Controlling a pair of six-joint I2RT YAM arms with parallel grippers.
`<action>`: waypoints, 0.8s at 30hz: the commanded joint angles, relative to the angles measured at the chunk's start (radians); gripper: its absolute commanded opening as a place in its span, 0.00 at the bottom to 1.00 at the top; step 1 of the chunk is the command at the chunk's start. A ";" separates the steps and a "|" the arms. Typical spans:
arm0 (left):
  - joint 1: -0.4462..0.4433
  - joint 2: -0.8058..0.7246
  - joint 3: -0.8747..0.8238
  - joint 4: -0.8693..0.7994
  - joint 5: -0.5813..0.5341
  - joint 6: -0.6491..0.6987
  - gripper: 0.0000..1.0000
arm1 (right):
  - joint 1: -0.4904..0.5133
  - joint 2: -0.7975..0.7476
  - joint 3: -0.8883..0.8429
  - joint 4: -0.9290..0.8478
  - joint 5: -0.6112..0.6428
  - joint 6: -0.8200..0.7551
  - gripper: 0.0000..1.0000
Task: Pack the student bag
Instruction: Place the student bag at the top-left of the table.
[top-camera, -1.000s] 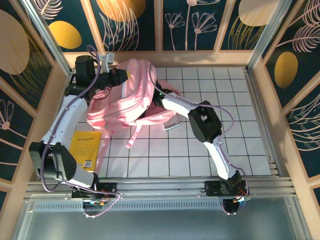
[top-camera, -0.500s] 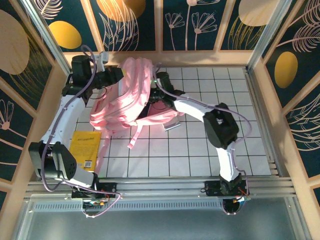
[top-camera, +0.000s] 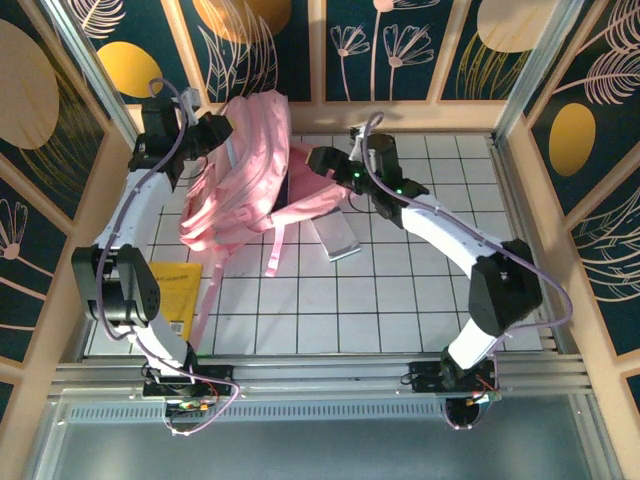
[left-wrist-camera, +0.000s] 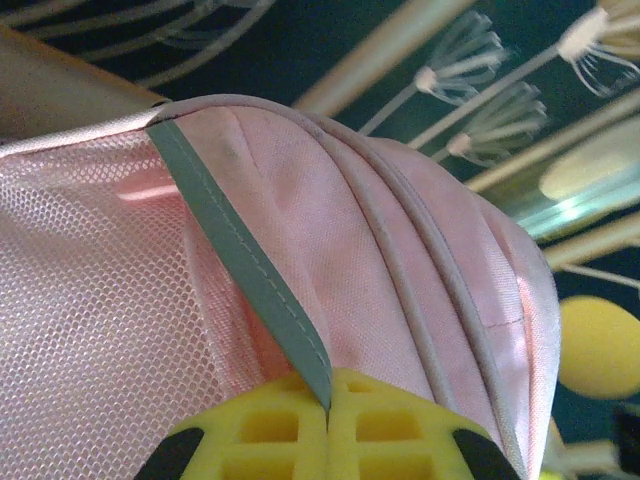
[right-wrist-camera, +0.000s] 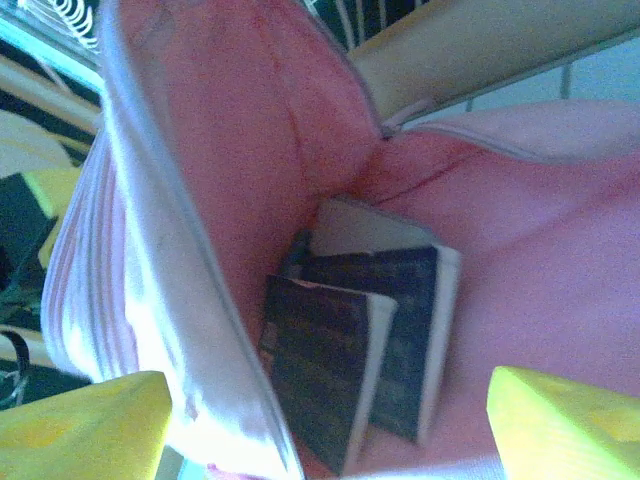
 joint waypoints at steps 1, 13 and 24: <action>0.022 0.085 0.134 0.048 -0.199 0.043 0.00 | -0.002 -0.113 -0.070 -0.063 0.130 -0.047 0.81; -0.031 0.309 0.323 -0.068 -0.142 0.083 0.30 | -0.004 -0.196 -0.280 -0.135 0.046 -0.136 0.74; -0.071 0.052 0.078 -0.023 -0.187 0.069 0.50 | 0.010 -0.015 -0.257 -0.118 -0.053 -0.081 0.33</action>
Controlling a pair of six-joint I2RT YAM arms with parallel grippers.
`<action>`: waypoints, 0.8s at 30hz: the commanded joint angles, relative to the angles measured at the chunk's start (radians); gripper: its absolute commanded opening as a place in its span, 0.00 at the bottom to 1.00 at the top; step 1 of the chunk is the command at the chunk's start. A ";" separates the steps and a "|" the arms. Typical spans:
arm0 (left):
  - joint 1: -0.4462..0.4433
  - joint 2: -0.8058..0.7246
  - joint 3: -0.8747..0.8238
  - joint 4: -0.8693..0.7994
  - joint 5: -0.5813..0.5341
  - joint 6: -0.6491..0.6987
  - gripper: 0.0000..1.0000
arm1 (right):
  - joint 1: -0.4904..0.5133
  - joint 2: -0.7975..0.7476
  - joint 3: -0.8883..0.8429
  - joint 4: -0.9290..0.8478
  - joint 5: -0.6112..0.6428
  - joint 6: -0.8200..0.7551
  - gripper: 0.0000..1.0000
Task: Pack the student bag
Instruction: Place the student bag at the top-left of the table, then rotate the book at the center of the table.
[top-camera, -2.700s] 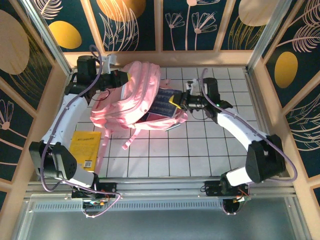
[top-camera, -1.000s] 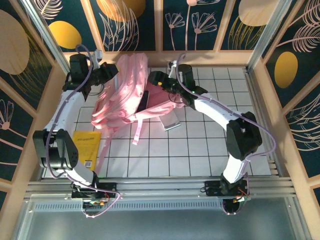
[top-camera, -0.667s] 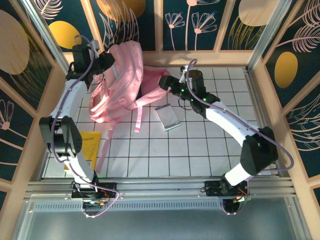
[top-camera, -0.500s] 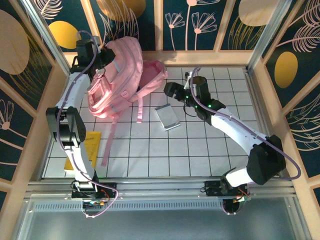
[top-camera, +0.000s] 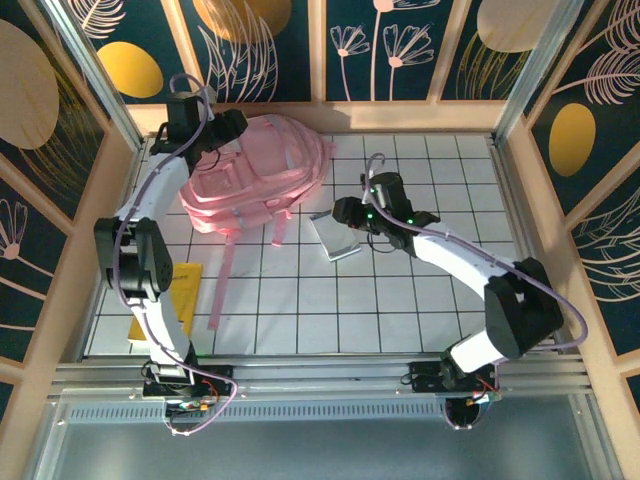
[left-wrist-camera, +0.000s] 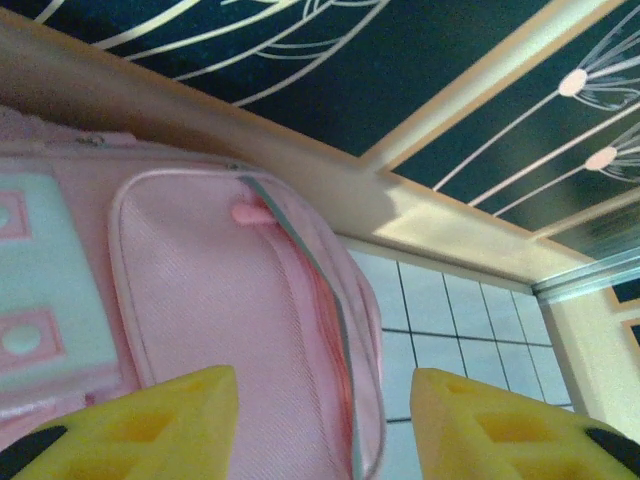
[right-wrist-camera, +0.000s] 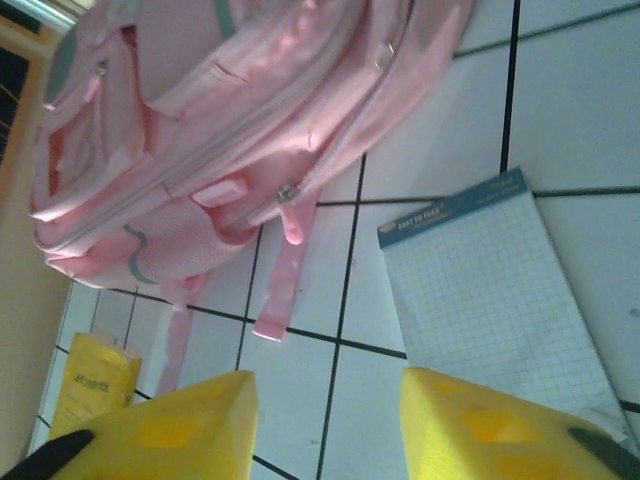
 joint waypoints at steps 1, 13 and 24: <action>-0.027 -0.133 -0.071 0.041 -0.032 -0.020 0.50 | 0.015 0.115 0.053 0.002 -0.056 0.019 0.27; -0.188 -0.349 -0.373 -0.021 -0.091 -0.011 0.53 | 0.061 0.442 0.265 -0.183 0.025 -0.030 0.00; -0.316 -0.269 -0.432 -0.067 -0.095 0.080 0.54 | 0.096 0.366 0.104 -0.263 -0.021 -0.165 0.00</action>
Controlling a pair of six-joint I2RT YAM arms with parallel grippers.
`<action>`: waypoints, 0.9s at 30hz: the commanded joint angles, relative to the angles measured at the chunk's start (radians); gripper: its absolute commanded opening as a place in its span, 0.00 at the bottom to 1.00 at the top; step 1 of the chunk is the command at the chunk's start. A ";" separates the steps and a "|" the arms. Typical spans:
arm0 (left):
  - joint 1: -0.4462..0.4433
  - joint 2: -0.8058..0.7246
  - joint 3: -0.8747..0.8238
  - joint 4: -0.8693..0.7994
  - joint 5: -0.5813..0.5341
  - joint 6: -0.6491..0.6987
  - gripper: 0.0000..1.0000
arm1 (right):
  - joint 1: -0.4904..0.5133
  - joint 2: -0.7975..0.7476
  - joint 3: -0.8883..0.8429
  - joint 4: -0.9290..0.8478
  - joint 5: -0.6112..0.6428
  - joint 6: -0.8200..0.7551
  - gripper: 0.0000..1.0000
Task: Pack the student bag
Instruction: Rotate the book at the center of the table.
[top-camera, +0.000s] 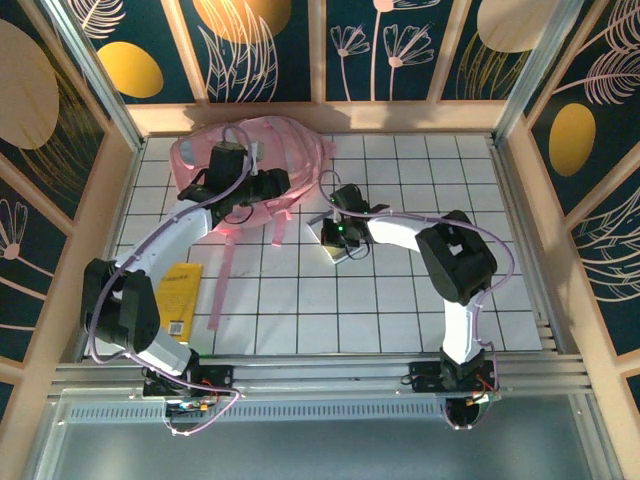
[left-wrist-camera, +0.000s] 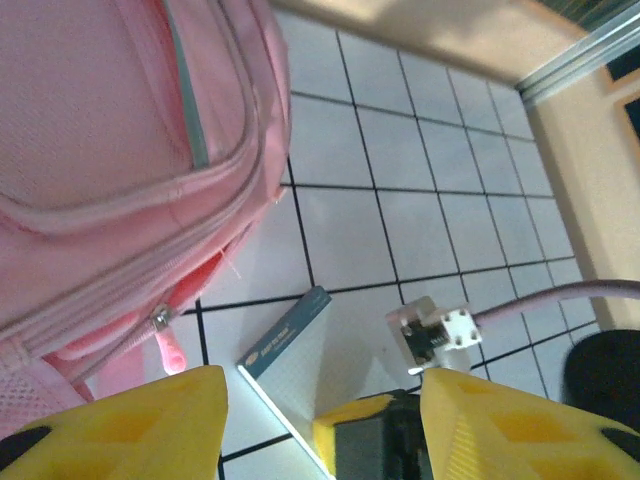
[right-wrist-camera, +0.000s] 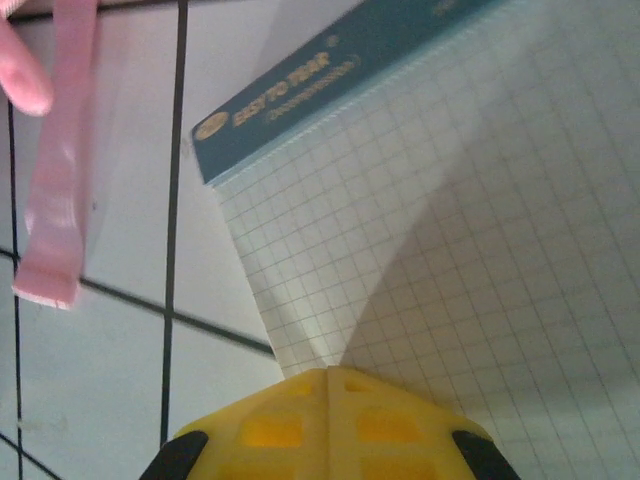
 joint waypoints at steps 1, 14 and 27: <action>-0.032 0.041 0.003 -0.025 -0.009 0.049 0.55 | 0.025 -0.064 -0.104 -0.121 -0.011 -0.071 0.00; -0.134 0.066 -0.169 0.090 0.028 -0.081 0.55 | -0.034 -0.441 -0.285 -0.143 -0.042 -0.071 0.20; -0.141 -0.127 -0.459 0.200 0.015 -0.194 0.57 | -0.176 -0.267 -0.127 -0.125 -0.008 0.008 0.47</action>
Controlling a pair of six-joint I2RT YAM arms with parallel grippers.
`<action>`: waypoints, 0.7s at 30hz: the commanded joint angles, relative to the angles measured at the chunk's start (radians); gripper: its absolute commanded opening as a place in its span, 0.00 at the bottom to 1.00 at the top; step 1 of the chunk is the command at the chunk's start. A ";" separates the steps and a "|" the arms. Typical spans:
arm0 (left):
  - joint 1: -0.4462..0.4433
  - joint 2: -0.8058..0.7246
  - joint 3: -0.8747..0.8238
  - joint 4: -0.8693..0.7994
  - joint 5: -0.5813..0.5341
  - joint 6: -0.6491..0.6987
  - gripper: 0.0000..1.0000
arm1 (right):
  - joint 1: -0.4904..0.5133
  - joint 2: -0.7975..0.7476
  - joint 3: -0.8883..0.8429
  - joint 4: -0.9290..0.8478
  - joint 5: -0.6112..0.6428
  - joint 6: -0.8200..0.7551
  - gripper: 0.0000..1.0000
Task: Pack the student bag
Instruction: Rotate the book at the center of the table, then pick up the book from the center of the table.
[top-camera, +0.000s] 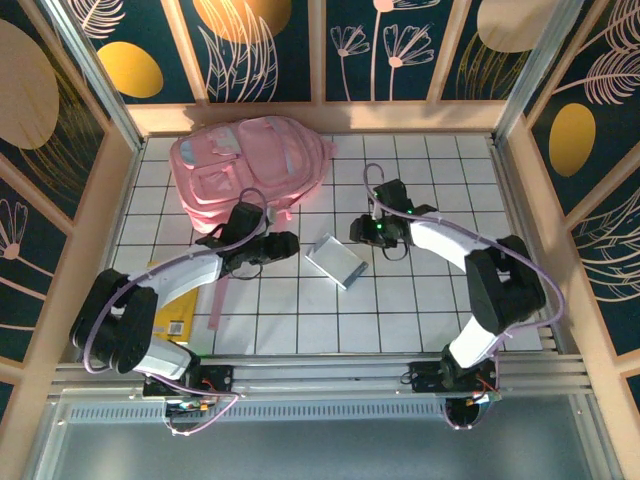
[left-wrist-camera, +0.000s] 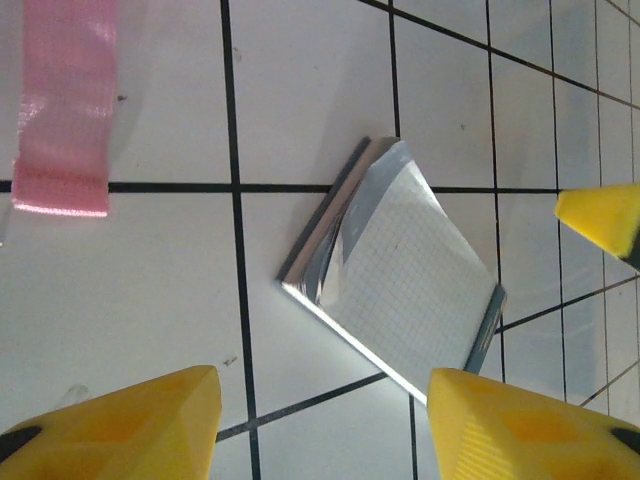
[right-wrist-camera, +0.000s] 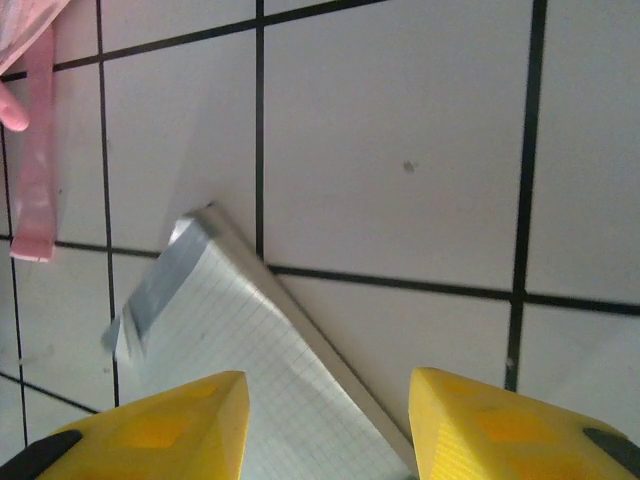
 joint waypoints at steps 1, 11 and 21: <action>-0.004 -0.001 0.022 0.036 -0.008 0.014 0.58 | 0.002 -0.016 0.000 0.001 0.024 0.066 0.47; -0.067 0.238 0.135 0.068 0.008 0.022 0.58 | -0.041 -0.146 -0.222 0.064 -0.136 0.114 0.48; -0.092 0.302 0.084 0.146 0.058 -0.030 0.58 | -0.063 -0.056 -0.198 0.104 -0.168 0.020 0.48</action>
